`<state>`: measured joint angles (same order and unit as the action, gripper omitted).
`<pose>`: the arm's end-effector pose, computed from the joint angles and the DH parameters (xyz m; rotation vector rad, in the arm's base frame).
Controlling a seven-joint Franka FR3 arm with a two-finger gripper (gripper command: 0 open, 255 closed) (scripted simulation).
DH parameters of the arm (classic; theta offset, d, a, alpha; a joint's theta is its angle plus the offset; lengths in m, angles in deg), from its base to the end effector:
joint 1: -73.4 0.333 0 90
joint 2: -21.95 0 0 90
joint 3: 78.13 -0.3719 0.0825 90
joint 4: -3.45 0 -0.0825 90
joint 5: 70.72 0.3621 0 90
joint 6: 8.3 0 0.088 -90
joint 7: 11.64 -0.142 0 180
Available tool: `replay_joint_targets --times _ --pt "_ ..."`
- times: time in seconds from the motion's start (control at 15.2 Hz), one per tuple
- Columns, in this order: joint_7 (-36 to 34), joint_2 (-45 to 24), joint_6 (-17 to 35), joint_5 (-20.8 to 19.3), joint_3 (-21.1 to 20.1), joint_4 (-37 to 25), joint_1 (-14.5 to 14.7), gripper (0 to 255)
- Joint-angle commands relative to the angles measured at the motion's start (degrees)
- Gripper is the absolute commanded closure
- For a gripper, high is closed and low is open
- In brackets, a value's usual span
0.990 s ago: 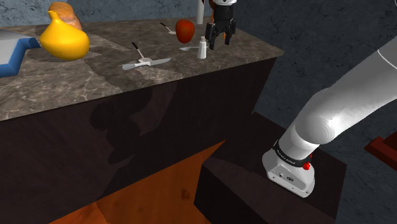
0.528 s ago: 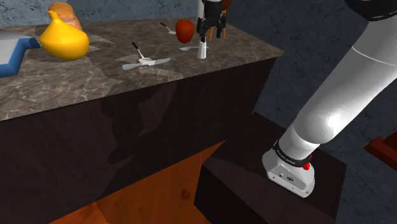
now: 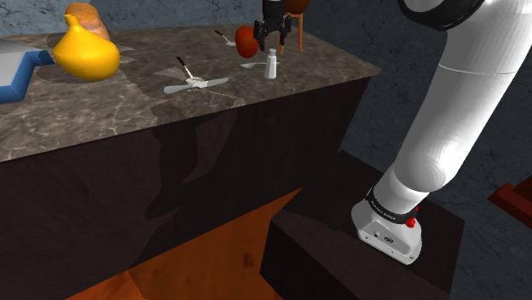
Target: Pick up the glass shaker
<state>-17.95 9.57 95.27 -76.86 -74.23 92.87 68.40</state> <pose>0.6152 -0.1049 0.5472 2.9998 -0.3619 0.0432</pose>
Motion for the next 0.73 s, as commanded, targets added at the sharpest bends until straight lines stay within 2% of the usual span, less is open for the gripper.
replay_joint_targets --times 0.0,0.4,0.46,0.66 --pt "-0.09 -0.57 1.26 -0.04 0.04 0.59 -0.06 0" --pt "-0.45 -0.77 4.68 -0.14 0.05 3.83 -0.08 0" --pt "-0.49 -0.87 4.57 -0.13 0.03 3.63 -0.05 255" --pt "-0.47 -0.88 4.57 -0.13 0.04 3.63 -0.06 255"
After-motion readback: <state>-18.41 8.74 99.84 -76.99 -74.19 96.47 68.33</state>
